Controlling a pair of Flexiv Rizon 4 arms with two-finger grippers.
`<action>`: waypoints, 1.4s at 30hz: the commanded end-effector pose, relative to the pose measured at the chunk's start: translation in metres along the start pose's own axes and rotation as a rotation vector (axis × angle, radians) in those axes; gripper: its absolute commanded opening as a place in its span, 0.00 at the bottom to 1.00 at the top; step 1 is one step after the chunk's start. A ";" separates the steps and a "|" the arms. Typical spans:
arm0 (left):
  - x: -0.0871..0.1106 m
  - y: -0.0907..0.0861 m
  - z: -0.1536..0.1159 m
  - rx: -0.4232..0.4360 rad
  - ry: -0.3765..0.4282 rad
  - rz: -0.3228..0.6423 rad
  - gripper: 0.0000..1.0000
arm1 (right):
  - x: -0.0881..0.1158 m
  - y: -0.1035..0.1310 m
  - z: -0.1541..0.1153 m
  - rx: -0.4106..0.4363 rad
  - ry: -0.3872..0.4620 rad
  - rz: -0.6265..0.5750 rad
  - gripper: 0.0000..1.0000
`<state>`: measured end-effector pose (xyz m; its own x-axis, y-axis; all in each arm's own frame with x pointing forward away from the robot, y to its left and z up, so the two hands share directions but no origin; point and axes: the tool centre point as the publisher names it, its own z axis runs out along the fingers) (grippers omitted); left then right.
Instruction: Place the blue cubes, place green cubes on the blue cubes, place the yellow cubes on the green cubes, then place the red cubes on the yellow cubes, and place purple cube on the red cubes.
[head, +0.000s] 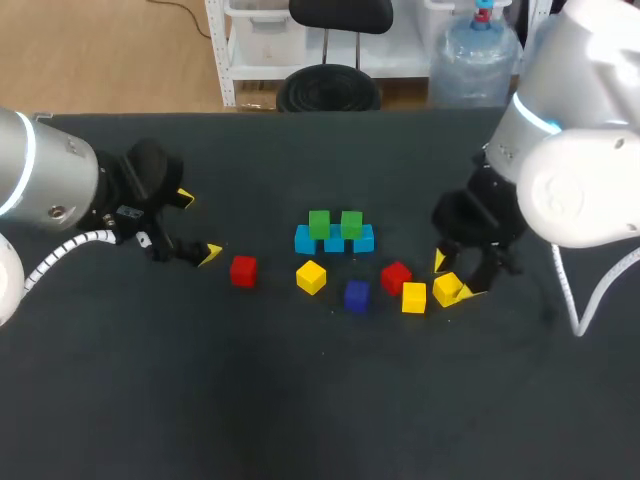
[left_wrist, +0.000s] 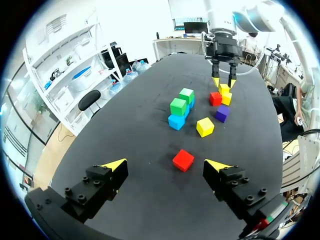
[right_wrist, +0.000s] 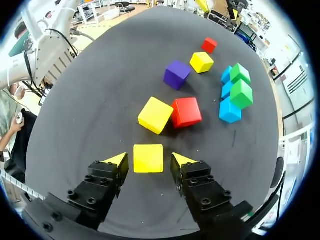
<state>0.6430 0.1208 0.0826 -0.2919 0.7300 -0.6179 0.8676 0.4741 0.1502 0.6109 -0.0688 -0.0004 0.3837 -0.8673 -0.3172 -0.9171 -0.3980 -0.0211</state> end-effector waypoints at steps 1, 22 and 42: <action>0.001 0.000 0.000 0.001 -0.004 0.001 1.00 | 0.000 0.000 0.000 -0.001 -0.001 0.002 0.51; 0.001 0.000 0.000 0.001 -0.004 0.001 1.00 | 0.001 0.000 0.002 -0.011 -0.001 -0.005 0.00; 0.001 0.000 0.000 0.001 -0.004 0.001 1.00 | -0.006 -0.021 -0.055 0.080 -0.002 0.087 0.00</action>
<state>0.6430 0.1208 0.0826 -0.2919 0.7300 -0.6179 0.8676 0.4741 0.1502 0.6352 -0.0712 0.0473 0.3078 -0.8916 -0.3320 -0.9504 -0.3043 -0.0640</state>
